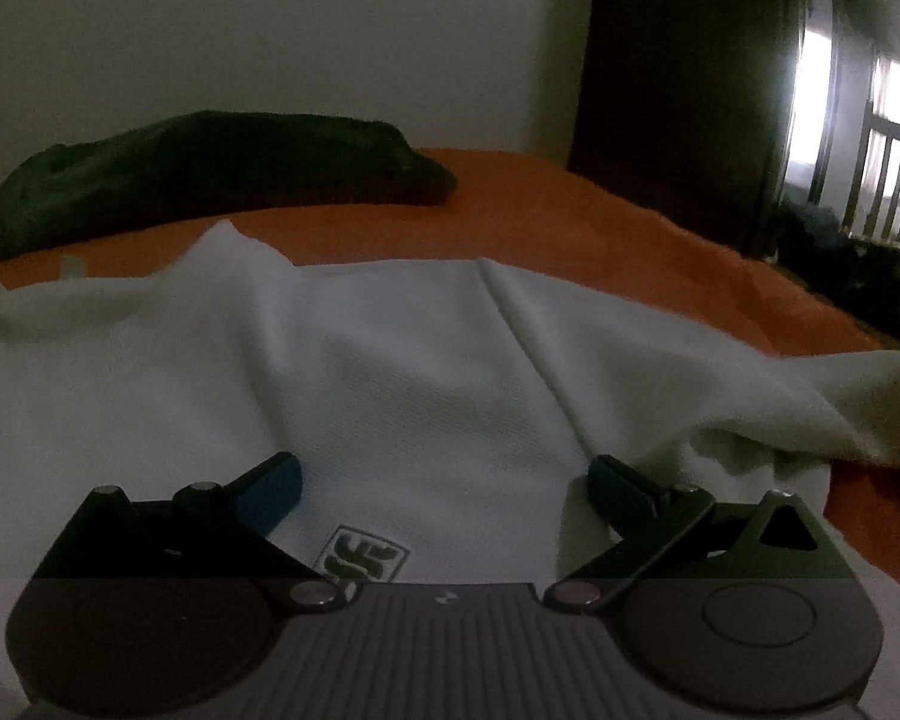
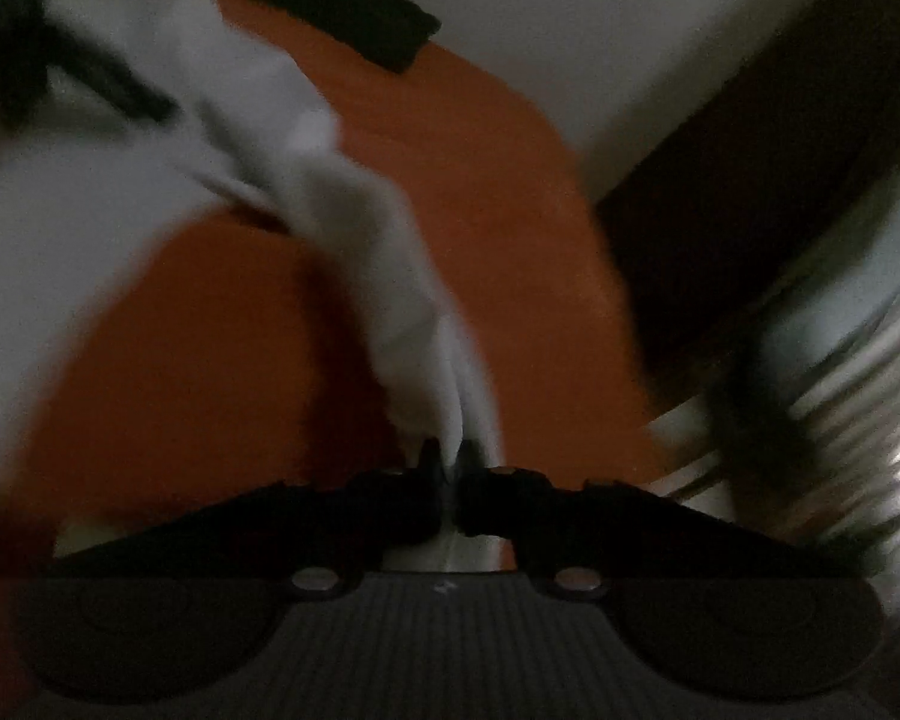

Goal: Fold clothes

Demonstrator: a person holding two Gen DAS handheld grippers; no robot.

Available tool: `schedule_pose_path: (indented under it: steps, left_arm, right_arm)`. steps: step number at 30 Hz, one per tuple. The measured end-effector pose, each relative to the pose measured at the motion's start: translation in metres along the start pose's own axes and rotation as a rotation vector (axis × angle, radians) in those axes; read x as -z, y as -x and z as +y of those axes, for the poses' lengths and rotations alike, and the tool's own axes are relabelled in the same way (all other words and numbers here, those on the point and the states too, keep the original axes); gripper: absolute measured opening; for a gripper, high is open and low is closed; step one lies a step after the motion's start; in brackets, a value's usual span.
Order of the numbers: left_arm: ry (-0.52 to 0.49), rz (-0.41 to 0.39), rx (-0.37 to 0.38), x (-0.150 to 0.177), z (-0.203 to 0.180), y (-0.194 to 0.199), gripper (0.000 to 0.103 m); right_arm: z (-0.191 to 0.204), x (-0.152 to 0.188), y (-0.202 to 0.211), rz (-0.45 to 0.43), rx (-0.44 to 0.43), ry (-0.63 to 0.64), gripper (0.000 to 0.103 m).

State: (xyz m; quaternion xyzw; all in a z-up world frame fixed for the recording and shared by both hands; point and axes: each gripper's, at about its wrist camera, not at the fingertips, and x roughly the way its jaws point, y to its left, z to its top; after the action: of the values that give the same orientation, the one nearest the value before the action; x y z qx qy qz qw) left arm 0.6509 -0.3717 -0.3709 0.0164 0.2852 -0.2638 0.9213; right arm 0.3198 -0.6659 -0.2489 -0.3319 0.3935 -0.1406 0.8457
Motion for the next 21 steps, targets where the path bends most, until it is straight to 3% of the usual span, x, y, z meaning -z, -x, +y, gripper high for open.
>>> schedule_pose_path:
  steps: [3,5,7,11,13,17,18,21]
  left_arm:
    - [0.034,-0.013,0.033,-0.003,0.004,0.001,0.103]
    - [0.055,-0.015,0.050,-0.005,0.007,0.002,0.103]
    - [0.046,-0.009,0.042,-0.005,0.005,0.001,0.103]
    - [0.008,0.006,0.011,-0.006,-0.004,0.002,0.103]
    - [0.013,0.005,0.014,-0.005,-0.003,0.003,0.103]
    - [0.012,0.002,0.013,-0.009,0.002,0.001,0.103]
    - [0.012,0.001,0.012,-0.009,0.002,0.000,0.103]
    - [0.004,0.003,0.003,-0.010,0.002,-0.001,0.103]
  right_arm:
    - [-0.044,-0.031,-0.015,0.036,0.132,0.079,0.005]
    - [-0.063,-0.051,-0.030,0.097,0.150,0.130,0.016]
    - [-0.073,-0.061,-0.048,0.191,0.147,0.186,0.072]
    - [-0.109,-0.052,-0.057,0.216,0.033,0.106,0.070]
    - [-0.134,-0.035,-0.057,0.185,0.020,-0.050,0.066]
    - [-0.147,0.026,-0.050,0.088,-0.151,-0.304,0.066]
    - [-0.144,0.040,-0.049,0.051,-0.163,-0.327,0.066]
    - [-0.107,0.073,-0.051,-0.101,-0.090,-0.230,0.065]
